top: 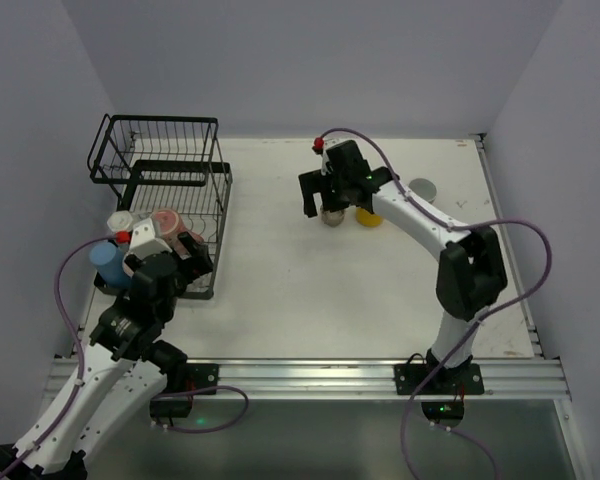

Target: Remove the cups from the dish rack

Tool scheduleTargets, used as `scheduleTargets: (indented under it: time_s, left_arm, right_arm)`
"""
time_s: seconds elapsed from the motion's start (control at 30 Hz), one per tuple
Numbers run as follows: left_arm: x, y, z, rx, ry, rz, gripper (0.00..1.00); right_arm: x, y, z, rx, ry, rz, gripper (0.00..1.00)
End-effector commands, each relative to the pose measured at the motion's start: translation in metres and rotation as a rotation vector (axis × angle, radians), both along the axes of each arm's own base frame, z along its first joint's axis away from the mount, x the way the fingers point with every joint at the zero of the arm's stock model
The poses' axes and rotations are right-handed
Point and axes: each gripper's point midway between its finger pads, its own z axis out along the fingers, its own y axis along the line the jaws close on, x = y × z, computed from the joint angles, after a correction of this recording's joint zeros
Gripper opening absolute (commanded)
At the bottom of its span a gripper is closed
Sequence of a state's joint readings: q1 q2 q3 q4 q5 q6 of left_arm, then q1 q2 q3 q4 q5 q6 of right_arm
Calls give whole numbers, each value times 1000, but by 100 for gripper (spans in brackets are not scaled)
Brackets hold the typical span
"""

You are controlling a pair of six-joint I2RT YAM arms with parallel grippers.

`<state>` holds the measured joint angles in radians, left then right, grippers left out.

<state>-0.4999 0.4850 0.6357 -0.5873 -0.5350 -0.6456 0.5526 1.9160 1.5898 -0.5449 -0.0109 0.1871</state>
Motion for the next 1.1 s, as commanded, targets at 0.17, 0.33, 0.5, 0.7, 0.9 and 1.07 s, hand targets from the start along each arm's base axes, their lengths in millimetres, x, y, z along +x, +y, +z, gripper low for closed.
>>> scheduleTargets:
  time_s: [0.17, 0.33, 0.5, 0.7, 0.9, 1.07]
  left_arm:
    - [-2, 26, -51, -23, 101, 249, 100]
    - [1, 33, -66, 10, 127, 316, 100]
    - [11, 35, -74, 62, 143, 347, 100]
    - [16, 37, -85, 94, 161, 381, 95]
    - [23, 43, -86, 141, 148, 416, 89]
    - [27, 42, -86, 161, 136, 406, 68]
  right_arm:
    - [-68, 21, 97, 361, -175, 105, 96]
    - [-97, 15, 102, 424, -201, 139, 94]
    - [-106, 11, 119, 459, -239, 151, 93]
    - [-110, 10, 123, 477, -253, 154, 92]
    - [-111, 10, 124, 489, -260, 153, 91]
    - [-112, 12, 122, 494, -249, 154, 91]
